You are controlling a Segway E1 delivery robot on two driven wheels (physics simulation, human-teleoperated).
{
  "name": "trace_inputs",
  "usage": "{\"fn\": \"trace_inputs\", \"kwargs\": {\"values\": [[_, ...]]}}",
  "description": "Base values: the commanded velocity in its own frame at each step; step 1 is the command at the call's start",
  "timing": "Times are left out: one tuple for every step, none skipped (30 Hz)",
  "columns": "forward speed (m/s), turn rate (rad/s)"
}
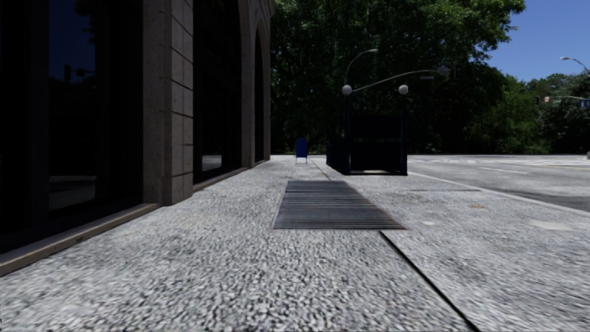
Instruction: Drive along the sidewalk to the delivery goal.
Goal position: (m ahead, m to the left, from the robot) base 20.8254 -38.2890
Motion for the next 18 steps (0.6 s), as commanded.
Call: {"fn": "trace_inputs", "kwargs": {"values": [[2.0, 0.0], [2.0, 0.0], [2.0, 0.0], [2.0, 0.0], [2.0, 0.0], [2.0, 0.0], [2.0, 0.0], [2.0, 0.0], [2.0, 0.0], [2.0, 0.0], [2.0, 0.0], [2.0, 0.0], [2.0, 0.0], [2.0, 0.0], [2.0, 0.0], [2.0, 0.0], [2.0, 0.0], [2.0, 0.0]]}}
